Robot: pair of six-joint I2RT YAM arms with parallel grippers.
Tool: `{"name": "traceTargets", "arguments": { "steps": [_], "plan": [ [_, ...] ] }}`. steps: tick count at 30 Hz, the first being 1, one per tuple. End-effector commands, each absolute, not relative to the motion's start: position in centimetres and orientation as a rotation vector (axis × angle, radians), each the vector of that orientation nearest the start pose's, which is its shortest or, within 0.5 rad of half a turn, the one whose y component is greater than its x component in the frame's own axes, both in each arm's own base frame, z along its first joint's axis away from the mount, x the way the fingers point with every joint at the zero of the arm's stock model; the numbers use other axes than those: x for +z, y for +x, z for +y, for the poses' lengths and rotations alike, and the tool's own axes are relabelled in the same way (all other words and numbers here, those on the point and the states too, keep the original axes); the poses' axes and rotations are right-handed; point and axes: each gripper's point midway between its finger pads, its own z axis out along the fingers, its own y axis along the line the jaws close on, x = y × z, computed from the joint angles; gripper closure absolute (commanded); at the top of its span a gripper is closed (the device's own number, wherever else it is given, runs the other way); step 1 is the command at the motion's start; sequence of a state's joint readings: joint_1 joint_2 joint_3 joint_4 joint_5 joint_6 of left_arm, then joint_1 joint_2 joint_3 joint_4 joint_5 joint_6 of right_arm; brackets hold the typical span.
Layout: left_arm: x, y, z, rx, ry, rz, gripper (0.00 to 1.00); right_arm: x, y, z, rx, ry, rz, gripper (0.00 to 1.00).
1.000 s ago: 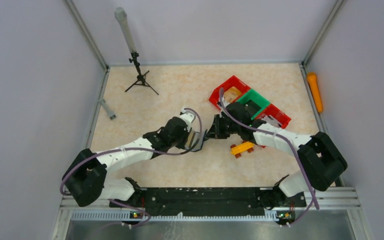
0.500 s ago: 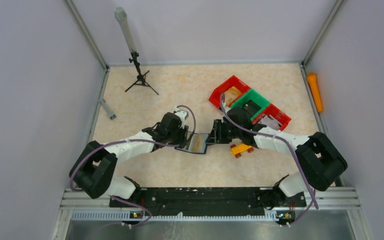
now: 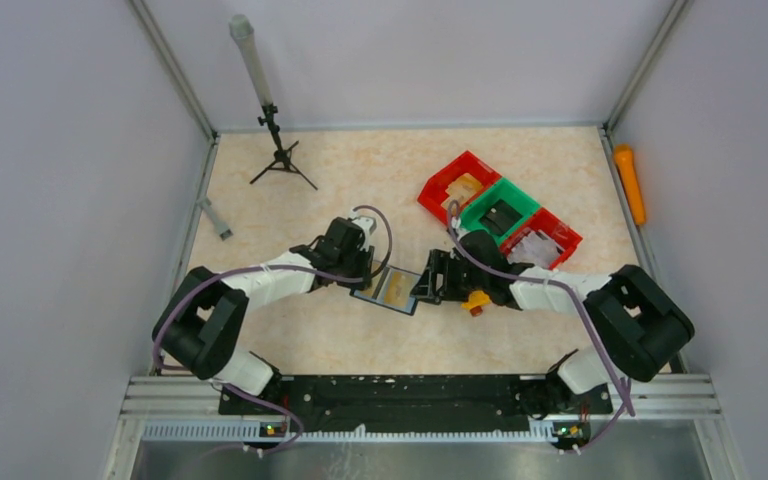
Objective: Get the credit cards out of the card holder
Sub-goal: Remove the credit card from the card holder.
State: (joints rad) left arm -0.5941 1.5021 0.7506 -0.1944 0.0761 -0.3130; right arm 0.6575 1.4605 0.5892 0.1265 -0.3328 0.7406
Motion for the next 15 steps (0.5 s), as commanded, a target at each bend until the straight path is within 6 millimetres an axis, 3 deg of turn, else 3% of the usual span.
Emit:
{"name": "traceTargets", "arguments": {
  "steps": [1, 11, 15],
  "plan": [
    [2.0, 25.6, -21.1, -0.469, 0.399, 2.605, 0.69, 4.8, 23.4, 27.9, 1.031, 0.036, 2.482, 0.30],
    [1.5, 25.4, -21.4, -0.488, 0.427, 2.631, 0.74, 3.7, 24.9, 29.0, 0.895, -0.002, 2.501, 0.41],
    [1.6, 25.3, -21.5, -0.497, 0.432, 2.627, 0.73, 3.6, 25.0, 29.4, 0.878, -0.032, 2.498, 0.57]
  ]
}}
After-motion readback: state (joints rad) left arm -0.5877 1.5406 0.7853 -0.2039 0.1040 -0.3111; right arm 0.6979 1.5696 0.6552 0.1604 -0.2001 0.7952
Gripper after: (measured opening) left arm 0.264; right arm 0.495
